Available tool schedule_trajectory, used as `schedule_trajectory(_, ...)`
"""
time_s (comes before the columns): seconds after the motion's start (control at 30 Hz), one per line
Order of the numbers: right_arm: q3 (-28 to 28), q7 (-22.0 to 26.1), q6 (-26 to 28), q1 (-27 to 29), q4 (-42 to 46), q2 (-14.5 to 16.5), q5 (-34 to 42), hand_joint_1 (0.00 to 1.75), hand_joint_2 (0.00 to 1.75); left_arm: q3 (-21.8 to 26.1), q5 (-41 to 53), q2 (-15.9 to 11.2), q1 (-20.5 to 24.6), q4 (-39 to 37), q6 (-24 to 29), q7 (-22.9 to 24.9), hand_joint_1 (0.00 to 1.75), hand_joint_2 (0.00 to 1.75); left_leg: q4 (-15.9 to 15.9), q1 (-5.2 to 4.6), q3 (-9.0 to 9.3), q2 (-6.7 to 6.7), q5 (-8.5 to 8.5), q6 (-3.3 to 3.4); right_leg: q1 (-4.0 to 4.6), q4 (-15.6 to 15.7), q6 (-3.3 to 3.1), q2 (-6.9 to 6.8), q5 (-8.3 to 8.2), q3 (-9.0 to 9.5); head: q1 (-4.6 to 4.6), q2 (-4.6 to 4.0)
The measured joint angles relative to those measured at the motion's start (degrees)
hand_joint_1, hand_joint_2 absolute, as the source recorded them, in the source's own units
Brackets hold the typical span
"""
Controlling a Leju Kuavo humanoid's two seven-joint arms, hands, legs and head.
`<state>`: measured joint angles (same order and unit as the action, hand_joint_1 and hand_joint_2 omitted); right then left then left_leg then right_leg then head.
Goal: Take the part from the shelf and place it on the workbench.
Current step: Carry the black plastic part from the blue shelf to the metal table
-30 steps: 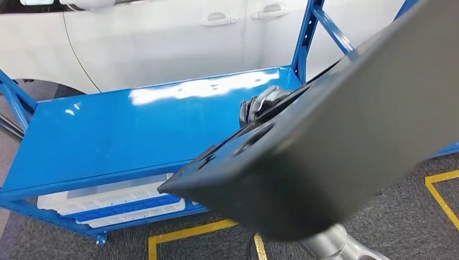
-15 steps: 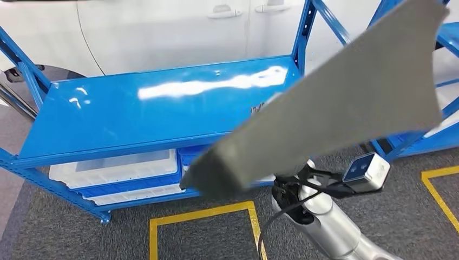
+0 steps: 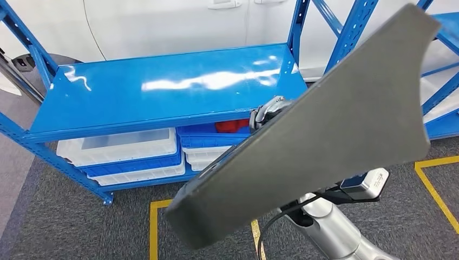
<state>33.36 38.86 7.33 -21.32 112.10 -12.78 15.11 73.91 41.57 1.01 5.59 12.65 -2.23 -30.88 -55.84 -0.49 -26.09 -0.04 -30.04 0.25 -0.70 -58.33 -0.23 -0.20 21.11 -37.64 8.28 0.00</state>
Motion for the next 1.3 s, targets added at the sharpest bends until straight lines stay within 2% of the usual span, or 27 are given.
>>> schedule_trajectory(0.07,0.0,0.0,0.0,0.0,0.0,0.0,0.0,1.75,1.75,0.0,0.0,-0.1,0.0,0.0,0.0,0.0,0.0,1.75,0.5,0.17,-0.77,0.22,1.51,0.61,-0.11,-0.1,0.65,0.02,0.29,-0.35,-0.07,0.0)
schedule_trajectory(0.1,0.0,0.0,0.0,0.0,0.1,0.0,0.0,1.75,1.75,0.0,0.0,-0.1,0.0,0.0,0.0,0.0,0.0,1.75,0.8,0.3,-1.38,0.38,2.38,0.95,-0.09,-1.2,0.88,0.08,2.03,-0.85,-0.22,0.0)
schedule_trajectory(0.13,0.0,0.0,0.0,0.1,0.1,0.0,0.0,1.75,1.75,-0.1,0.0,-0.1,0.0,0.0,0.0,0.0,0.0,1.75,0.9,0.45,-2.19,0.54,3.25,1.22,-0.08,-3.7,1.08,0.13,4.88,-1.64,-0.37,0.0)
schedule_trajectory(0.2,0.1,0.0,0.0,0.2,0.1,0.0,-0.1,1.75,1.75,-0.1,0.0,0.0,0.0,0.0,0.0,0.0,0.0,1.75,0.7,0.36,-4.15,0.68,4.7,1.48,-0.1,-11.1,1.43,0.17,10.61,-3.37,-0.63,0.0)
schedule_trajectory(0.23,0.1,0.0,0.0,0.3,0.1,0.0,-0.1,1.75,1.75,-0.1,0.0,0.0,0.0,0.0,0.0,0.0,0.0,1.75,0.5,0.34,-5.26,0.71,5.41,1.45,-0.11,-14.5,1.61,0.17,11.73,-3.83,-0.68,0.0)
schedule_trajectory(0.27,0.1,0.1,0.0,0.3,0.1,0.0,-0.1,1.75,1.75,-0.1,0.0,0.0,0.0,0.0,0.0,0.0,0.0,1.75,0.2,0.33,-6.37,0.73,6.07,1.39,-0.13,-16.6,1.73,0.16,11.33,-3.6,-0.71,0.0)
schedule_trajectory(0.3,0.1,0.2,-0.1,0.4,0.1,0.0,-0.2,1.75,1.75,-0.1,0.0,0.0,0.0,0.0,0.0,0.0,0.0,1.75,-0.2,0.35,-7.54,0.75,6.66,1.26,-0.15,-16.7,1.8,0.16,9.87,-2.5,-0.75,0.0)
schedule_trajectory(0.33,0.1,0.3,-0.2,0.4,0.1,0.0,-0.3,1.75,1.75,-0.1,0.0,0.0,0.0,0.0,0.0,0.0,0.0,1.75,-0.7,0.38,-8.66,0.76,7.18,1.1,-0.18,-14.8,1.8,0.15,8.16,-0.43,-0.77,0.0)
schedule_trajectory(0.37,0.1,0.4,-0.5,0.4,0.2,0.0,-0.4,1.75,1.75,-0.1,0.0,0.0,0.0,0.0,0.0,0.0,0.0,1.75,-1.2,0.4,-9.68,0.76,7.59,0.89,-0.19,-11.2,1.72,0.14,7.47,2.49,-0.79,0.0)
schedule_trajectory(0.43,0.0,0.8,-1.2,0.5,0.5,0.0,-0.8,1.75,1.75,-0.1,0.0,0.0,0.0,0.0,0.1,-0.1,0.0,1.75,-2.2,0.33,-11.14,0.72,8.34,0.37,0.05,-3.4,1.18,0.17,8.57,7.81,-0.82,0.0)
schedule_trajectory(0.47,-0.1,0.9,-1.6,0.5,0.7,0.0,-1.1,1.75,1.75,-0.1,0.0,0.0,-0.1,0.0,0.1,-0.1,0.0,1.75,-2.5,0.31,-11.52,0.7,8.77,0.09,0.2,-1.0,0.81,0.21,9.46,9.14,-0.94,0.0)
schedule_trajectory(0.53,-0.5,1.0,-2.4,1.1,1.1,0.0,-1.5,1.75,1.75,-0.1,0.2,0.0,-0.1,0.0,0.2,-0.2,0.0,1.75,-2.3,0.38,-11.95,0.63,9.74,-0.47,0.33,-0.1,-0.14,0.2,9.16,8.98,-1.2,0.0)
schedule_trajectory(0.57,-0.9,1.0,-3.1,1.7,1.5,-0.2,-1.4,1.75,1.75,-0.2,0.6,0.0,-0.2,0.0,0.3,0.1,0.0,1.75,-2.5,0.47,-12.29,0.57,9.47,-0.75,0.23,0.1,-0.58,0.12,8.7,8.62,-1.34,0.0)
schedule_trajectory(0.6,-1.8,1.0,-4.2,2.7,2.1,-0.4,-1.0,1.75,1.75,-0.4,1.3,0.0,-0.2,0.0,0.6,0.6,0.0,1.75,-3.5,0.56,-12.8,0.51,8.19,-1.04,0.13,0.3,-1.05,0.06,8.12,8.14,-1.34,0.0)
schedule_trajectory(0.7,-6.8,1.0,-9.1,5.9,4.3,-2.0,1.3,1.75,1.75,-1.6,3.4,0.1,-0.3,0.0,1.5,3.2,0.0,1.75,-12.1,0.99,-15.26,0.46,0.6,-1.82,-0.04,0.4,-1.59,0.12,6.45,6.33,-1.3,0.0)
schedule_trajectory(0.73,-8.8,1.0,-10.4,6.6,4.8,-2.6,2.1,1.75,1.75,-1.9,3.7,0.1,-0.3,0.0,1.6,3.9,0.0,1.75,-15.4,1.18,-15.82,0.46,-0.79,-2.01,-0.05,0.4,-1.52,0.31,5.89,5.66,-1.32,0.0)
schedule_trajectory(0.77,-10.6,1.0,-11.3,7.1,5.2,-3.1,2.6,1.75,1.75,-2.1,3.8,0.0,-0.3,0.0,1.6,4.4,0.0,1.75,-17.5,1.36,-15.7,0.45,-0.87,-2.14,-0.07,0.4,-1.41,0.64,5.33,4.96,-1.32,0.0)
schedule_trajectory(0.8,-11.9,1.0,-11.8,7.5,5.5,-3.6,2.9,1.75,1.75,-2.3,3.9,-0.1,-0.3,0.0,1.6,4.7,0.0,1.75,-17.7,1.5,-14.66,0.39,0.1,-2.19,-0.11,0.3,-1.25,1.11,4.78,4.28,-1.32,0.0)
schedule_trajectory(0.83,-12.9,1.0,-12.0,7.9,5.8,-3.9,3.0,1.75,1.75,-2.4,3.8,-0.2,-0.3,0.0,1.5,4.9,0.0,1.75,-15.8,1.62,-12.58,0.14,1.55,-2.13,-0.16,0.3,-1.05,1.69,4.25,3.66,-1.32,0.0)
schedule_trajectory(0.9,-13.8,1.0,-12.4,8.2,6.2,-4.3,2.8,1.75,1.75,-2.4,3.1,-0.6,-0.3,0.0,1.6,5.1,0.0,1.75,-7.6,1.72,-6.62,-2.04,2.82,-1.65,-0.3,0.3,-0.52,2.92,3.31,2.71,-1.36,0.0)
schedule_trajectory(0.97,-13.8,1.0,-13.1,8.2,6.2,-4.4,2.0,1.75,1.75,-2.3,1.8,-0.8,-0.3,0.0,2.3,5.4,0.0,1.75,-1.6,1.61,-2.89,-4.03,2.0,-1.26,-0.57,0.3,0.28,4.09,2.43,2.1,-1.45,0.0)
schedule_trajectory(1.03,-13.3,1.0,-14.2,8.0,5.9,-4.1,0.7,1.75,1.75,-1.8,0.6,-0.8,-0.4,0.0,3.5,5.6,0.0,1.75,-0.3,1.41,-2.48,-3.54,1.83,-0.96,-0.81,0.6,1.25,5.22,1.65,1.72,-1.52,0.0)
schedule_trajectory(1.1,-12.7,1.0,-15.2,7.6,5.3,-3.1,-0.5,1.75,1.75,-1.2,-0.1,-0.6,-0.4,0.0,4.2,5.3,0.0,1.75,0.1,1.45,-2.58,-2.15,2.53,-0.26,-0.82,-0.5,1.81,4.17,2.39,0.97,-1.73,0.0)
schedule_trajectory(1.17,-12.2,1.0,-15.5,7.0,4.9,-2.1,-1.0,1.75,1.75,-0.8,-0.2,-0.4,-0.5,0.0,4.5,5.0,0.0,1.75,0.4,1.41,-2.92,-0.7,3.12,0.41,-0.72,-5.9,2.0,1.72,5.92,-1.42,-2.16,0.0)
schedule_trajectory(1.23,-11.9,1.0,-15.4,6.9,4.7,-1.5,-1.3,1.75,1.75,-0.6,-0.2,-0.3,-0.6,0.0,4.4,4.6,0.0,1.75,0.3,1.16,-3.48,0.65,3.35,0.69,-0.69,-13.7,2.23,0.8,9.67,-4.57,-2.48,0.0)
schedule_trajectory(1.27,-11.8,1.0,-15.4,7.1,4.7,-1.4,-1.4,1.75,1.75,-0.5,-0.2,-0.2,-0.7,0.0,4.3,4.4,0.0,1.75,0.1,1.06,-3.72,1.35,3.42,0.73,-0.68,-15.9,2.3,0.72,10.31,-5.23,-2.54,0.0)
schedule_trajectory(1.3,-11.8,1.0,-15.3,7.2,4.7,-1.3,-1.6,1.75,1.75,-0.5,-0.2,-0.1,-0.7,0.0,4.1,4.3,0.0,1.75,0.0,0.99,-3.91,2.03,3.44,0.72,-0.66,-15.8,2.29,0.58,9.86,-4.69,-2.59,0.0)
